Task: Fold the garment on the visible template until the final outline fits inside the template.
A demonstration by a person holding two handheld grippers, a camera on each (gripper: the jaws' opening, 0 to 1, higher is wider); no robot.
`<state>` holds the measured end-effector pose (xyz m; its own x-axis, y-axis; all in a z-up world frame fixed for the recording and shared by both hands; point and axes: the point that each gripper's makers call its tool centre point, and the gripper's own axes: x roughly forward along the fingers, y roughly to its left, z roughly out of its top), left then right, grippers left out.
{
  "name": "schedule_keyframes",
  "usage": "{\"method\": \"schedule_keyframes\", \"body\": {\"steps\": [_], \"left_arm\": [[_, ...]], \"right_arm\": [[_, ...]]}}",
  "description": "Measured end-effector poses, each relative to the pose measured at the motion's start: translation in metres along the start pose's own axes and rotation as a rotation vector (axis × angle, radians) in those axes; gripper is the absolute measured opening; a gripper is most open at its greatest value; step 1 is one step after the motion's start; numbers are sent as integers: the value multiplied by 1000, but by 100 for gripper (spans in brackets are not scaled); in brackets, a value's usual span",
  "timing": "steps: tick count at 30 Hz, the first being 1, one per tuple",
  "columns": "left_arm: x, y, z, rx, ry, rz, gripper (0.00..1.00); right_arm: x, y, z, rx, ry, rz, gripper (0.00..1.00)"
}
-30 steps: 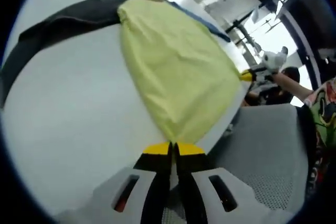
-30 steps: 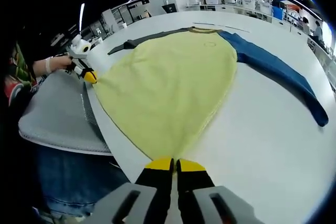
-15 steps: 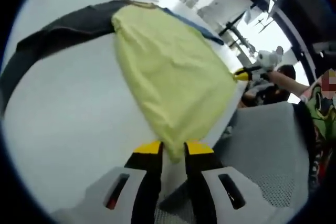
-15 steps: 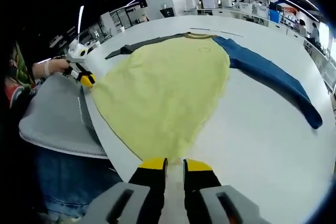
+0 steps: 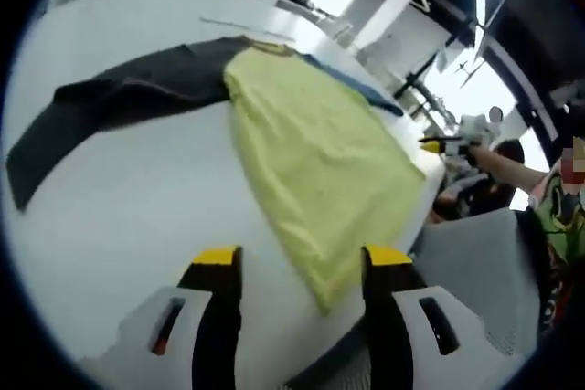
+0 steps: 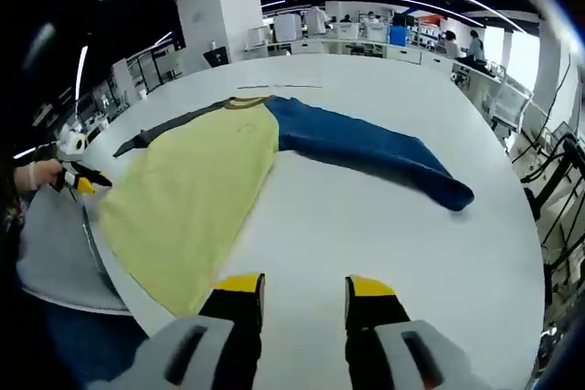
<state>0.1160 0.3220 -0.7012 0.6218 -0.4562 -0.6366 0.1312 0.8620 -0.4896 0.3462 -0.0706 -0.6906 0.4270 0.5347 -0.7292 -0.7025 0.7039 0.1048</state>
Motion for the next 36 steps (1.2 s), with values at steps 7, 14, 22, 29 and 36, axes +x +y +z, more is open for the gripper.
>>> {"method": "schedule_keyframes", "body": {"steps": [7,14,22,29,36], "left_arm": [[-3,6,7,41,-28,24,69],[-6,9,11,22,-58,32,68],[-10,16,6,-11,-60,53,67],[-12,19,5,-21,-55,63,67],[-12,19,7,-31,-65,67,66]], "right_arm": [[-4,-26,11,100,-41,-72,46],[0,-50,33,373,-133,-71,56],[-3,-80,61,619,-267,-88,56],[-3,-101,74,824,-364,-92,53],[-1,-122,73,988,-424,-125,47]]}}
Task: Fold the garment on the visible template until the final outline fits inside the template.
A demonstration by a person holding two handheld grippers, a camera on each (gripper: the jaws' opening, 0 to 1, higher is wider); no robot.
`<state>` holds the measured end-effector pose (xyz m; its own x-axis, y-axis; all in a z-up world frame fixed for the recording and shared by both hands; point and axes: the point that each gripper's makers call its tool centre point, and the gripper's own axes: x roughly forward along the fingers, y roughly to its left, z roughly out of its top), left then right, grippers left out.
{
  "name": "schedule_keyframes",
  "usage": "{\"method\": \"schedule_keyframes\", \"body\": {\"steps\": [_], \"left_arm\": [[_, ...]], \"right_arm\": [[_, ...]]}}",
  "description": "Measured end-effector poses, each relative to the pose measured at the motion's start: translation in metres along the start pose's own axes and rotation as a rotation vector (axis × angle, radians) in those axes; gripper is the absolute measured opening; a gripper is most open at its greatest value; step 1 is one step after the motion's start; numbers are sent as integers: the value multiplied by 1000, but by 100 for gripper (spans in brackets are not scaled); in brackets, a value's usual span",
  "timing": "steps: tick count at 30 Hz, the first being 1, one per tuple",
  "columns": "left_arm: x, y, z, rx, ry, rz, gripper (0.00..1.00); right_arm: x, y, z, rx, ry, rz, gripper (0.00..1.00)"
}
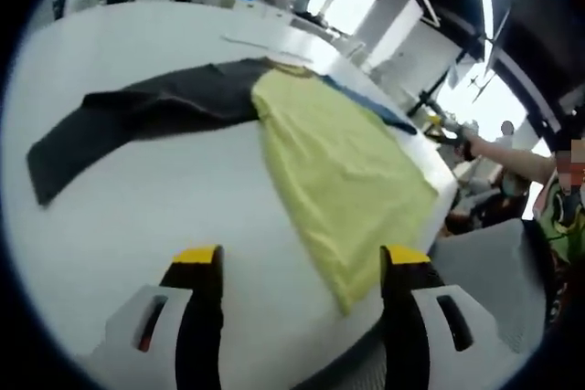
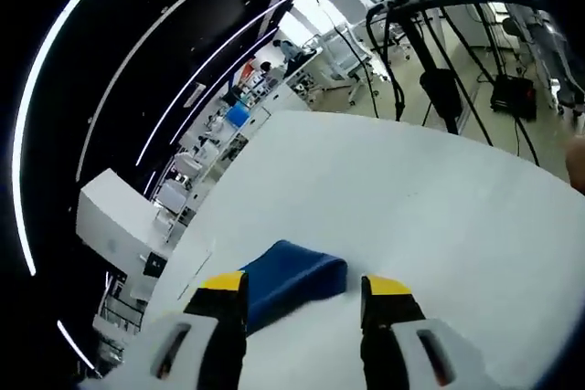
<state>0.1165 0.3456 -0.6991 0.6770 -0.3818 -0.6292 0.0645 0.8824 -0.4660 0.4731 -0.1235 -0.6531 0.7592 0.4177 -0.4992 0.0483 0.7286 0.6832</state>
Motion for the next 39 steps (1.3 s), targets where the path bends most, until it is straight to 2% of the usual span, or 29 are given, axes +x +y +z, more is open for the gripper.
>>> {"method": "schedule_keyframes", "body": {"steps": [1,2,6,8,12,17,31,39], "left_arm": [[0,0,0,0,1,1,66],[0,0,-1,2,2,1,66],[0,1,-2,-9,1,3,65],[0,1,-3,-10,5,3,65],[-1,1,-1,-11,2,4,64],[-5,1,5,-11,-11,10,64],[-9,5,13,-20,-37,27,63],[-9,5,8,-32,-23,31,61]], "right_arm": [[1,1,1,8,-1,12,45],[2,1,2,54,-4,12,44],[8,-6,6,71,-14,-9,41],[11,-8,7,128,-20,-2,40],[15,-7,2,122,-7,-2,35],[19,-15,-2,179,-7,-19,32],[29,-18,-5,202,13,-19,20],[33,-20,-7,214,16,-17,15]]}}
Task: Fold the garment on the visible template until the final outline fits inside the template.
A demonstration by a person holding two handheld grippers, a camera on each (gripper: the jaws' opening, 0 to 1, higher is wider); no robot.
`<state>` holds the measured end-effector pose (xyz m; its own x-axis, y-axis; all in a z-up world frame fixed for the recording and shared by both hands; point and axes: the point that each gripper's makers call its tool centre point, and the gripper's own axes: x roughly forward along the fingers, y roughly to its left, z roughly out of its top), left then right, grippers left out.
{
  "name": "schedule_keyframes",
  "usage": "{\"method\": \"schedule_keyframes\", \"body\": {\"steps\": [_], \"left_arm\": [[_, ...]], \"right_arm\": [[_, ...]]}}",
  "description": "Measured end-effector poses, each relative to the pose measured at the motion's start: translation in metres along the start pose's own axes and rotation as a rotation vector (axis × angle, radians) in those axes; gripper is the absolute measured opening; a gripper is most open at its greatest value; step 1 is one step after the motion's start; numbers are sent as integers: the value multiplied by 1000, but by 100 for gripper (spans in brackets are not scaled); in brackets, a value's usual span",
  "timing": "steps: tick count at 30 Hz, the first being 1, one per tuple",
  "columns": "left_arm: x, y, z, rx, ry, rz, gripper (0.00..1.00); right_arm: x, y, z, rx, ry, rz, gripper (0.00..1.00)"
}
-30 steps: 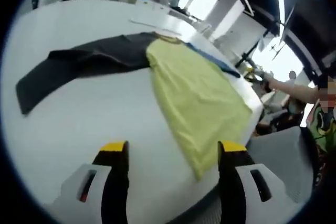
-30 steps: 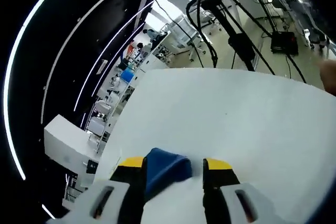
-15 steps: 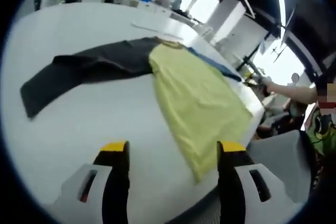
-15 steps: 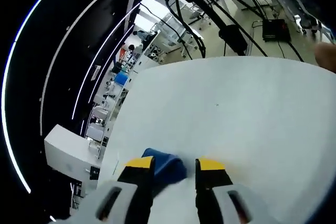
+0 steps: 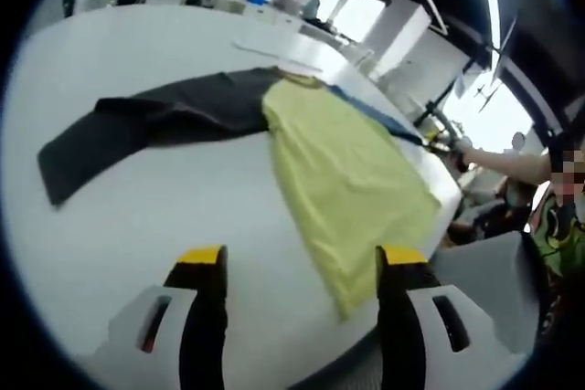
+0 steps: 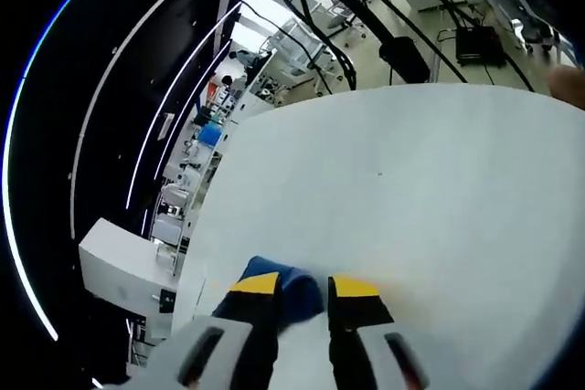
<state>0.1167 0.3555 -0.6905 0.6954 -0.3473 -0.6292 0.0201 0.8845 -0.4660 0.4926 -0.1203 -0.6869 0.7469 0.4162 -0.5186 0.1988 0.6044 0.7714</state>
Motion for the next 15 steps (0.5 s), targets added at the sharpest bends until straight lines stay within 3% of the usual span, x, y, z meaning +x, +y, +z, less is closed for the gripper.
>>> {"method": "schedule_keyframes", "body": {"steps": [10,15], "left_arm": [[6,-5,-3,-7,10,-5,58],[7,-5,-1,-14,4,-2,57]], "right_arm": [[4,-1,5,6,-13,1,0],[2,0,3,3,-13,-2,0]]}}
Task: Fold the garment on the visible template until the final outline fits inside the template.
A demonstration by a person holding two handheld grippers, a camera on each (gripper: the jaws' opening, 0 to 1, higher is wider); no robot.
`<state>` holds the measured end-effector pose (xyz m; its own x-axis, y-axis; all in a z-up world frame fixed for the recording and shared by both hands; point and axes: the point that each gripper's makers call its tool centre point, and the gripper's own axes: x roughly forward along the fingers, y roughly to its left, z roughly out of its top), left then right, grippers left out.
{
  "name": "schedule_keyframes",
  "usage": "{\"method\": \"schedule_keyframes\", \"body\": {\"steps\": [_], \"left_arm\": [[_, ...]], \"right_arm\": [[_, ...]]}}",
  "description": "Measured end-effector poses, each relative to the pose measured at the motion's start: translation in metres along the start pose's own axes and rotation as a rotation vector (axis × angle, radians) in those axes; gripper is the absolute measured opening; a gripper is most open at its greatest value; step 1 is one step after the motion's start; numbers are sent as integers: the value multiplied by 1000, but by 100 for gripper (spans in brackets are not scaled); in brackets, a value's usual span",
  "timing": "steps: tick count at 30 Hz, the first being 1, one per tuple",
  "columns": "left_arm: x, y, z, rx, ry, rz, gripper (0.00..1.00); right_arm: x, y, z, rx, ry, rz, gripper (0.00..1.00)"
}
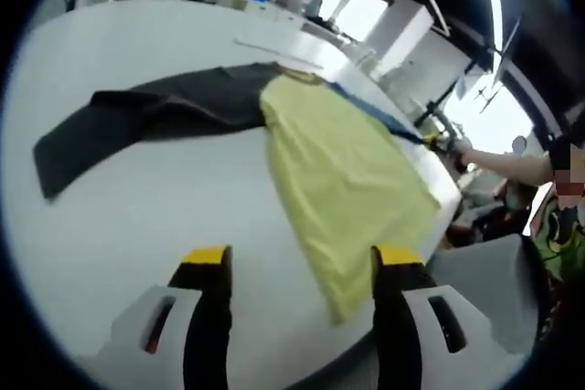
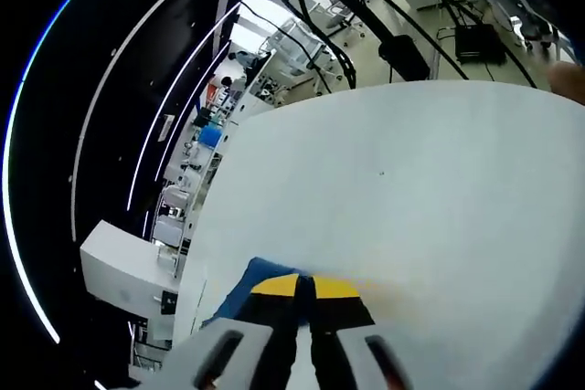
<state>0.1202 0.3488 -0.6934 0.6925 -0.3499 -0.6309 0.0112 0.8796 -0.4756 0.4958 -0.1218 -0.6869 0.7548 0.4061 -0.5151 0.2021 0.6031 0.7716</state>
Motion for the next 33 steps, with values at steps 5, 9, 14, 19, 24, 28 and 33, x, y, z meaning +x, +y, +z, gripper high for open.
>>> {"method": "schedule_keyframes", "body": {"steps": [5,9,14,19,24,28,33], "left_arm": [[0,0,0,1,-7,1,56],[0,3,6,-1,-39,15,53],[-1,5,19,-35,-90,5,55],[0,3,27,-56,-124,-11,54],[0,2,31,-56,-139,-20,54],[-2,2,32,-58,-147,-22,54],[-7,3,35,-64,-164,-17,54]], "right_arm": [[-2,8,1,-27,-8,12,0],[-4,15,3,-192,-11,-1,0],[-6,45,3,-232,-35,52,0],[-7,72,-4,-332,-9,103,0],[-6,90,-9,-341,5,150,0],[-4,100,-14,-355,16,174,0],[0,107,-18,-369,35,191,0]]}}
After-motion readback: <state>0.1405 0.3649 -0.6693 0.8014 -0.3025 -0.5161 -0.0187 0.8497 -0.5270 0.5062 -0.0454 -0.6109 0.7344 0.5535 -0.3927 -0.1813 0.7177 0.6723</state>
